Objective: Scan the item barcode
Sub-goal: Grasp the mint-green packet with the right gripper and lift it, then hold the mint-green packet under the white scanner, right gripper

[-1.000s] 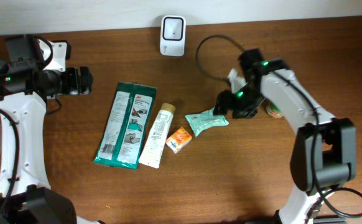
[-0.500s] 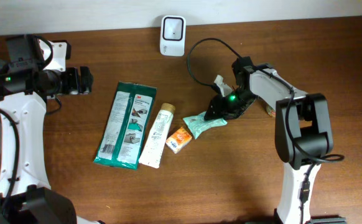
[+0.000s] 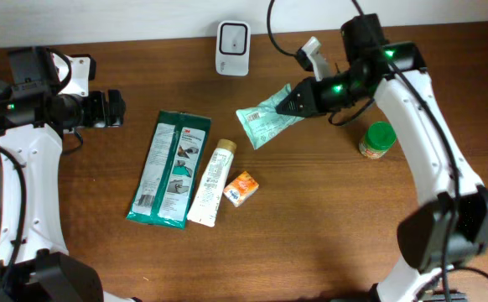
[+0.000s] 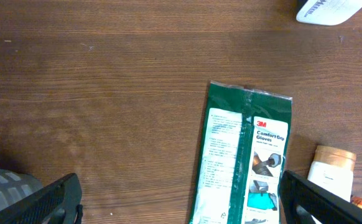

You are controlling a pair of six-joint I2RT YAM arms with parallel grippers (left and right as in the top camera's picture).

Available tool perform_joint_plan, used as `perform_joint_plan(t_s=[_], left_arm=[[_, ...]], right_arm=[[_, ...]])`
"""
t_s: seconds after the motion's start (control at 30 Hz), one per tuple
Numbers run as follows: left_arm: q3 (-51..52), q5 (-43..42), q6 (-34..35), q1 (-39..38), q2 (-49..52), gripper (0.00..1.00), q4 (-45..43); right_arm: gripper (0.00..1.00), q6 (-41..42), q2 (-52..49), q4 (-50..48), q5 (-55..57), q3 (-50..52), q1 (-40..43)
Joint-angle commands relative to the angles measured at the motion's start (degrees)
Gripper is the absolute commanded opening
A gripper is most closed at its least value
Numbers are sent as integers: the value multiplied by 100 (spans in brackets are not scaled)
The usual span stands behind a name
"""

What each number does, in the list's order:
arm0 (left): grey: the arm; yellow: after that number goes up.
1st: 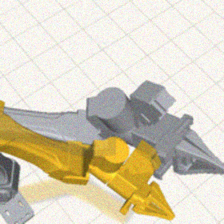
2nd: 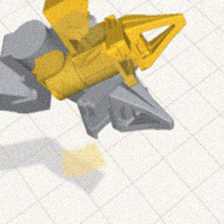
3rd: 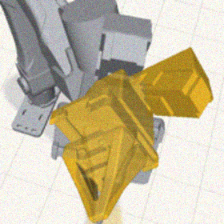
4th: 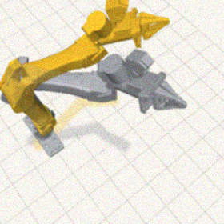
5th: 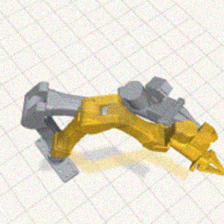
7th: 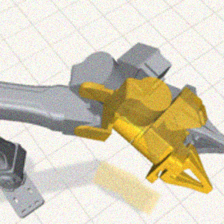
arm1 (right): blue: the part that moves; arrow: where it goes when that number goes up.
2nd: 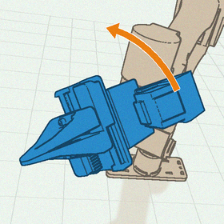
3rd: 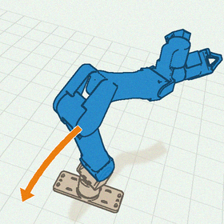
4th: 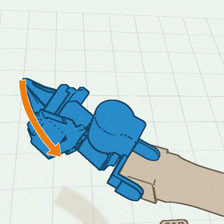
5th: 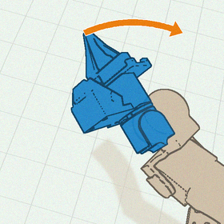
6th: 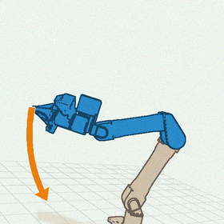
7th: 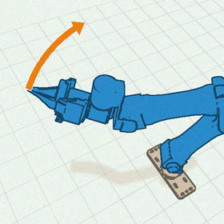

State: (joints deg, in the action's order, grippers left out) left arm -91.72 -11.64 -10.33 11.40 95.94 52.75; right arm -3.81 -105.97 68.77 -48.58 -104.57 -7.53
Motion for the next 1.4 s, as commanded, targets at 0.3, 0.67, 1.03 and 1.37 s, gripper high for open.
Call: perform_joint_plan(t_s=[0.3,0.67,1.03,1.37], left_arm=[[-37,-61,-94,39,-39,99,-13],[-37,-61,-94,39,-39,99,-13],[-37,-61,-94,39,-39,99,-13],[-37,-61,-94,39,-39,99,-13]], right_arm=[[4,1364,1220,-302,2135,-505,-603],[4,-1038,-1869,-3915,7733,-2144,-2002],[4,-4874,-3860,-7886,8142,-2142,-2048],[4,-4865,-4096,-8059,8249,-2133,-2022]])
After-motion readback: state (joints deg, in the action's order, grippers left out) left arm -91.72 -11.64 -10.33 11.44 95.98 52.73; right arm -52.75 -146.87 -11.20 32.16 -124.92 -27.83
